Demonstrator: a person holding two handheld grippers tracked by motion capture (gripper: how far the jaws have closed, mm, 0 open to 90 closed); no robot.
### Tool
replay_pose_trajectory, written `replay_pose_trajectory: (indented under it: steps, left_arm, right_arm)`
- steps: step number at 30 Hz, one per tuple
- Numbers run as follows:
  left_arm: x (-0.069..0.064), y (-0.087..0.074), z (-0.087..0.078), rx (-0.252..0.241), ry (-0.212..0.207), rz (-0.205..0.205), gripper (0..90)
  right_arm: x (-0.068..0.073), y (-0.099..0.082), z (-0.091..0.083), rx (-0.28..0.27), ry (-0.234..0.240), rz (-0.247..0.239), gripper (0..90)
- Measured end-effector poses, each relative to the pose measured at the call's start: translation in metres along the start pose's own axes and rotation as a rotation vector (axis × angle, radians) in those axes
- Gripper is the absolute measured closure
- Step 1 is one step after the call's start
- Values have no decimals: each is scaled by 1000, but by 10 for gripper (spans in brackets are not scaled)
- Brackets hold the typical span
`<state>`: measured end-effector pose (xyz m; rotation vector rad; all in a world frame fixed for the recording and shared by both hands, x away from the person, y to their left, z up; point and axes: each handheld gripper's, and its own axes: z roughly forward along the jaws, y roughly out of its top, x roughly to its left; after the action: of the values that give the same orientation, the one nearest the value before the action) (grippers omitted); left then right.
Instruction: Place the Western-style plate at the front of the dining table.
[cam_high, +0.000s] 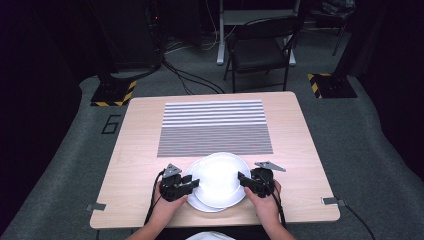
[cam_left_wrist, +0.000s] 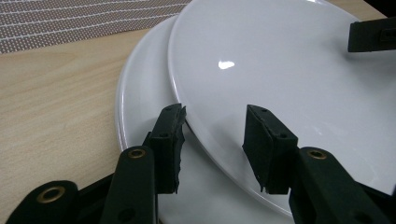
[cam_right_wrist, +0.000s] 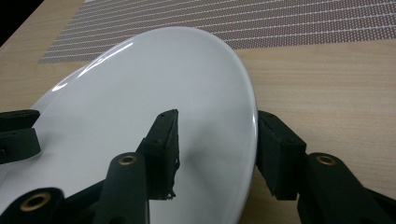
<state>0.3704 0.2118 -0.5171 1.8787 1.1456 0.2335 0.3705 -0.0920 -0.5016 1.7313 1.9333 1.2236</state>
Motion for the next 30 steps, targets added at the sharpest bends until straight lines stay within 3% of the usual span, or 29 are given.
replay_pose_trajectory:
  steps: [7, 11, 13, 20, 25, 28, 30]
  left_arm:
    - [-1, 0, 0, 3, -4, 3, 567]
    - [-4, -1, 0, 7, 15, 27, 567]
    - [-4, -1, 0, 4, 17, 13, 567]
    - [-7, 3, 0, 37, 20, -24, 566]
    - [-8, 5, 1, 52, 26, -34, 566]
    - [-10, 4, 2, 48, 15, -50, 566]
    - [-10, 5, 3, 45, 17, -53, 566]
  right_arm:
    - [-1, 2, 0, 2, -3, -30, 498]
    - [2, -1, -8, -12, -16, -43, 476]
    - [5, -3, -14, -3, -27, -46, 475]
    - [5, -17, -24, 95, -13, 5, 472]
    - [11, -32, -35, 111, 22, 24, 499]
    - [15, -36, -36, 113, 55, 27, 509]
    - [17, -37, -34, 118, 52, 26, 509]
